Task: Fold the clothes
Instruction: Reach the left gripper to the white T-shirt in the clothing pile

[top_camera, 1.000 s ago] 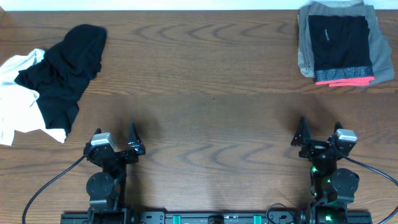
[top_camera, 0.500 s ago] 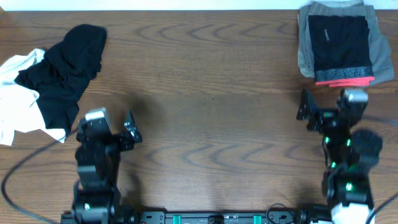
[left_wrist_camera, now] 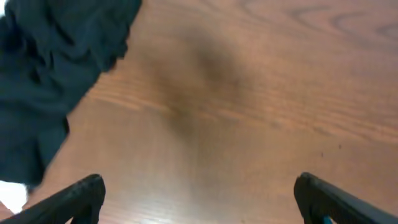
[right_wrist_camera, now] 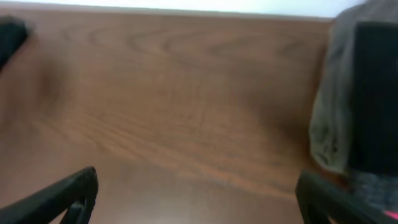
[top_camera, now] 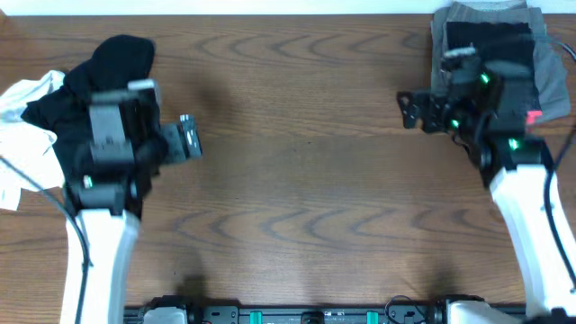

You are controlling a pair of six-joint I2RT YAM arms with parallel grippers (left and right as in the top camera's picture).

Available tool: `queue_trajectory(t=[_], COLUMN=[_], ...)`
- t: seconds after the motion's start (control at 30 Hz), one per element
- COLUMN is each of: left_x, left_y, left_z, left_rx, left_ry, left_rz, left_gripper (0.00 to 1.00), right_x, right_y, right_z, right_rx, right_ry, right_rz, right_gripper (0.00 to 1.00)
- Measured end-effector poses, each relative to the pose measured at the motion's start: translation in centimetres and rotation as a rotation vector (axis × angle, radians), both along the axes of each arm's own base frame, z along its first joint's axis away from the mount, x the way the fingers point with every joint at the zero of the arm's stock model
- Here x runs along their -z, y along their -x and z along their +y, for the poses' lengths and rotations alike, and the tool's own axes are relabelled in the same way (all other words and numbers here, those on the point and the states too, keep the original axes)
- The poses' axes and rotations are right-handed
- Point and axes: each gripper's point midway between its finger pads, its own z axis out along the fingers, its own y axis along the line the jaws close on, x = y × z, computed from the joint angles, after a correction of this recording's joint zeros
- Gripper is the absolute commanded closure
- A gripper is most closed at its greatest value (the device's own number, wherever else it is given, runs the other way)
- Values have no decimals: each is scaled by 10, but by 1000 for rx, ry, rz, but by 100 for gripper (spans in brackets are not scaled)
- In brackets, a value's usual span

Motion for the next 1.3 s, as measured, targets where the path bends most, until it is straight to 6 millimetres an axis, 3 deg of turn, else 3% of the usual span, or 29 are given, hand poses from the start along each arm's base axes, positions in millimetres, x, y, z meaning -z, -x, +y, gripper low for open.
queue_trajectory(t=[0.1, 0.2, 0.5, 0.6, 0.7, 0.77, 0.87, 0.97, 1.07, 1.17, 1.3], left_x=[-8, 0, 85, 103, 109, 103, 88, 78, 71, 69, 78], left_y=[-13, -31, -65, -73, -72, -72, -69, -50, -31, -22, -21], left_z=[2, 5, 9, 24, 60, 93, 156, 224, 274, 305, 328], left_rx=[9, 5, 11, -25, -129, -220, -410, -629, -784, -866, -914], left_ry=[-4, -5, -1, 6, 24, 36, 68, 105, 123, 125, 112], left_rz=[46, 80, 273, 299, 312, 285, 209, 139, 70, 20, -6], left_gripper=[2, 2, 2, 2, 2, 2, 1, 2, 8, 10, 10], right_x=[1, 0, -3, -3, -3, -2, -1, -1, -1, 0, 7], right_y=[-7, -17, -19, -19, -18, -17, -16, -15, -15, -15, -17], right_z=[12, 22, 37, 38, 39, 39, 39, 40, 41, 41, 41], right_rx=[-57, -102, -184, -191, -193, -195, -197, -200, -201, -202, -201], right_ry=[41, 58, 23, 19, 17, 16, 15, 15, 14, 14, 14], right_rz=[53, 47, 19, 19, 22, 26, 33, 35, 35, 39, 55], right_gripper=[1, 1, 1, 1, 1, 1, 1, 1, 1, 1, 1])
